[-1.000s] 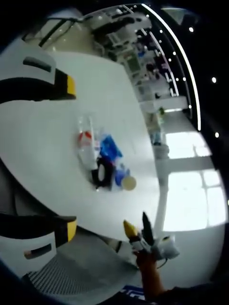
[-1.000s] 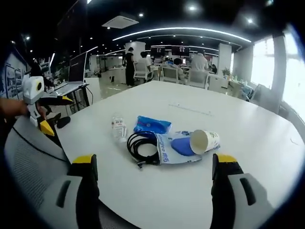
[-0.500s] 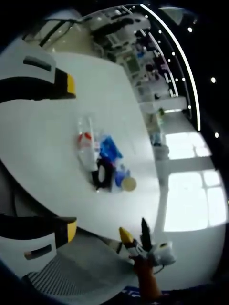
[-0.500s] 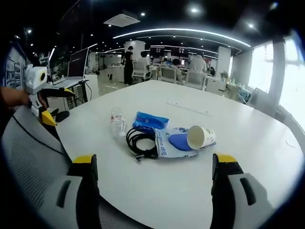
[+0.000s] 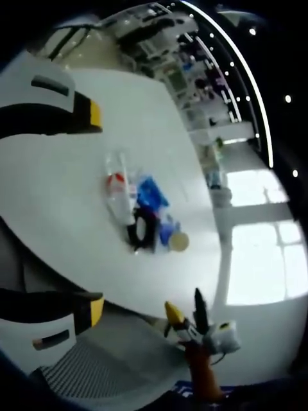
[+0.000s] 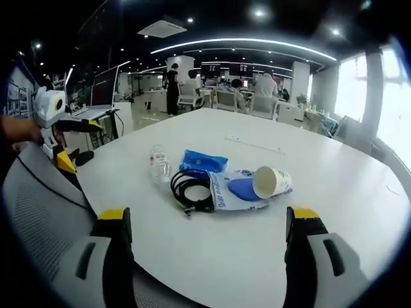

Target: Arrange the tabletop items into an orderly group along one side of the table until the central work area is clear of visible clutter.

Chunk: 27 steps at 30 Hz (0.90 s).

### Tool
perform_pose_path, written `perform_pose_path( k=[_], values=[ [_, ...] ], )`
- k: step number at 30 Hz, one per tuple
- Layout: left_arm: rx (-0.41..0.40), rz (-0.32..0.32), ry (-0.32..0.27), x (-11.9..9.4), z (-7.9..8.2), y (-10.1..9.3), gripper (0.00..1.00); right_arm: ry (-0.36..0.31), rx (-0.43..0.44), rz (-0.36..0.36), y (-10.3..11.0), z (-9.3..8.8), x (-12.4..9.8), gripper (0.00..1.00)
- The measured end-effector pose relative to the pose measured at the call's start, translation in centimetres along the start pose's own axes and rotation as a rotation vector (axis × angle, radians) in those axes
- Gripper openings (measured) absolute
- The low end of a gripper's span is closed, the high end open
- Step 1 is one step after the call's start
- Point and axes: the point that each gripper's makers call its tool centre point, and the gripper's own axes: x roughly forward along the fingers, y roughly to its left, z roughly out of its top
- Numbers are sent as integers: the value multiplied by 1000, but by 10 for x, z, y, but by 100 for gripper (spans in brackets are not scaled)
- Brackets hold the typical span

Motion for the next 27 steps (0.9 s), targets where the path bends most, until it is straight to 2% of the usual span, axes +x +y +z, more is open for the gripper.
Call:
perform_pose_path(
  k=[10,16,20,27],
  values=[
    [52,-28,3,21,12,13,100,17,-17,3,1,-3,0,98],
    [89,-45,23,32,13,22,100,19,-18,6,2,-3,1,98],
    [126,-52,59,39,9,30,100,15,-17,1,2,-2,1,100],
    [192,-75,80,50,14,39,100,27,-35,12,5,-4,2,100]
  ],
)
